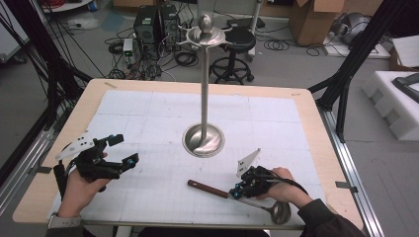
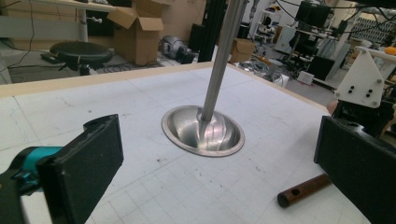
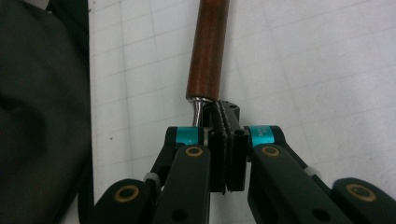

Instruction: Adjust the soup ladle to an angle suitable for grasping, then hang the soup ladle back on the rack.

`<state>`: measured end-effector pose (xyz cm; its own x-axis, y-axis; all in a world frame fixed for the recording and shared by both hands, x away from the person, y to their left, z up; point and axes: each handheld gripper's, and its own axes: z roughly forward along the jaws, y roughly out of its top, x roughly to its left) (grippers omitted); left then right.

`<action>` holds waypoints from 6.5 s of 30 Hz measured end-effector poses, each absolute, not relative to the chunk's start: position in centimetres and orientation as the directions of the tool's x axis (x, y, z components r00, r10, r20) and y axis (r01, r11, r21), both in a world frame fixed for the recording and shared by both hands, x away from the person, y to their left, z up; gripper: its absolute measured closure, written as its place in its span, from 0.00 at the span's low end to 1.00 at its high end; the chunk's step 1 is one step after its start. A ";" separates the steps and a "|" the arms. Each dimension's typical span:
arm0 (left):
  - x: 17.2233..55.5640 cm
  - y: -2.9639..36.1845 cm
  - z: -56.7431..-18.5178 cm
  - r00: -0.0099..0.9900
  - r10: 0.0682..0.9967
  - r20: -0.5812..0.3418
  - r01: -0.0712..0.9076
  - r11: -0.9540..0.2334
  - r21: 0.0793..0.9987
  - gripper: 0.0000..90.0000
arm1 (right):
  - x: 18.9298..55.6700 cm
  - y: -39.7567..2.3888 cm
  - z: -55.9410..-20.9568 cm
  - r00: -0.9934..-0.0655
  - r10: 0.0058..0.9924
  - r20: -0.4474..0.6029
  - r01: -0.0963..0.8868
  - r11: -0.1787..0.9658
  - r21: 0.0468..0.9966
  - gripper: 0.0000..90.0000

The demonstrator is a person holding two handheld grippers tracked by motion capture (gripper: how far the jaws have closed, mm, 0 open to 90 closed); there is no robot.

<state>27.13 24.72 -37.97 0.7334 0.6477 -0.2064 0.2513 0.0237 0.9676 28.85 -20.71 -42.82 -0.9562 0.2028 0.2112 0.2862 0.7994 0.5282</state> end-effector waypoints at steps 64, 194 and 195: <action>27.2 24.9 -38.2 0.728 0.649 -0.222 0.263 0.034 0.964 0.02 | 24.3 -23.5 -38.4 -0.957 0.289 0.000 0.264 0.872 0.412 0.00; 27.2 25.5 -38.3 0.720 0.652 -0.238 0.260 0.064 0.963 0.02 | 31.3 -27.8 -29.3 -0.907 0.415 0.075 0.223 0.321 0.920 0.94; 27.2 25.5 -38.3 0.720 0.652 -0.238 0.260 0.064 0.963 0.02 | 31.4 -27.8 -29.2 -0.906 0.417 0.074 0.222 0.320 0.921 0.93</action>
<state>27.22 25.49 -38.31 0.7198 0.6523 -0.2376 0.2601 0.0640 0.9635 31.36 -27.80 -29.21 -0.9061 0.4167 0.0739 0.2223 0.3200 0.9210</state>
